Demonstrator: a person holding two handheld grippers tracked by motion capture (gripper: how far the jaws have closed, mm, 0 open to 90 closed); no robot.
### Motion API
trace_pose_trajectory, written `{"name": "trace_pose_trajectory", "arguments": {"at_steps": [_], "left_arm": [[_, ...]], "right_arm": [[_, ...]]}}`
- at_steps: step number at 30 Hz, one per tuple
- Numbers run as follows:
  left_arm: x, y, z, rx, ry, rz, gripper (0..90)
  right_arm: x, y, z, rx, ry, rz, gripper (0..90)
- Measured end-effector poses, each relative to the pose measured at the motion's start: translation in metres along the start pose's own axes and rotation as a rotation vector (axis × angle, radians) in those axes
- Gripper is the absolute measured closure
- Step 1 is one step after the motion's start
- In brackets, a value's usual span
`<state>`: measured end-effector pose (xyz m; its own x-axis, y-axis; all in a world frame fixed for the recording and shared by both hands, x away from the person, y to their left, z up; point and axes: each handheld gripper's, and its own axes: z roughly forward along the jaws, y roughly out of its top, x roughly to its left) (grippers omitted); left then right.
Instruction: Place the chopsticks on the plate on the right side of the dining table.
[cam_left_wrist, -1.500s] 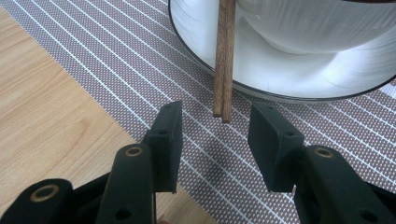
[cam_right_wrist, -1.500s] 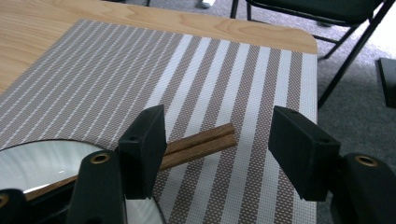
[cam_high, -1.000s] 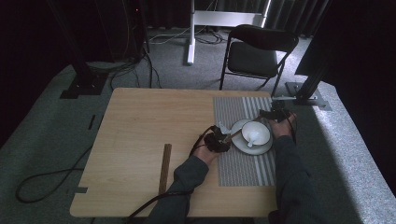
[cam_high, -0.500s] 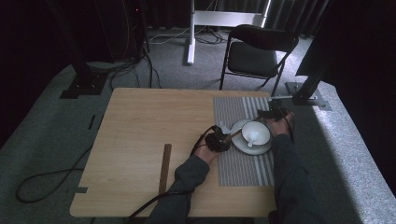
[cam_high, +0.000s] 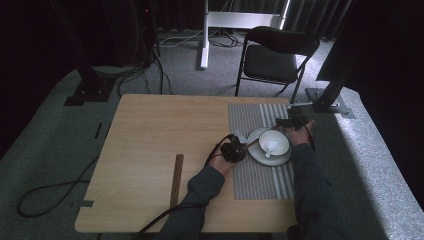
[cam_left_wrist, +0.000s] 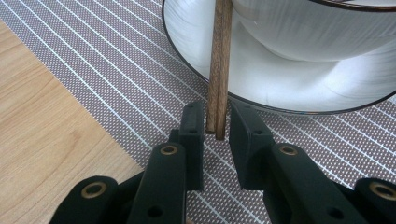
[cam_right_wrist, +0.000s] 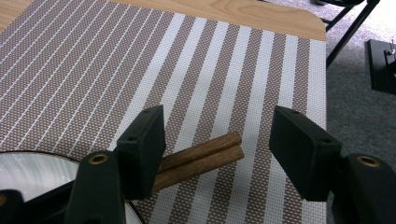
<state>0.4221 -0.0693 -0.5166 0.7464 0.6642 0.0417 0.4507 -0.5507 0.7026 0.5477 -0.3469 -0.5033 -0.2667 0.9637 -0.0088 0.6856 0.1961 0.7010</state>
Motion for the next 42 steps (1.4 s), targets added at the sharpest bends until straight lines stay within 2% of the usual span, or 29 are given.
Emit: {"name": "trace_pose_trajectory", "arguments": {"at_steps": [16,42], "left_arm": [[0.0023,0.0014,0.0028,0.003,0.020,-0.014,75.8],[0.0076,0.0080,0.0068,0.020,0.044,-0.004,75.3]], "right_arm": [[0.0026,-0.0016,-0.0010,0.021,0.004,-0.031,35.2],[0.0007,-0.0033,-0.0084,0.047,-0.004,-0.083,35.1]]}}
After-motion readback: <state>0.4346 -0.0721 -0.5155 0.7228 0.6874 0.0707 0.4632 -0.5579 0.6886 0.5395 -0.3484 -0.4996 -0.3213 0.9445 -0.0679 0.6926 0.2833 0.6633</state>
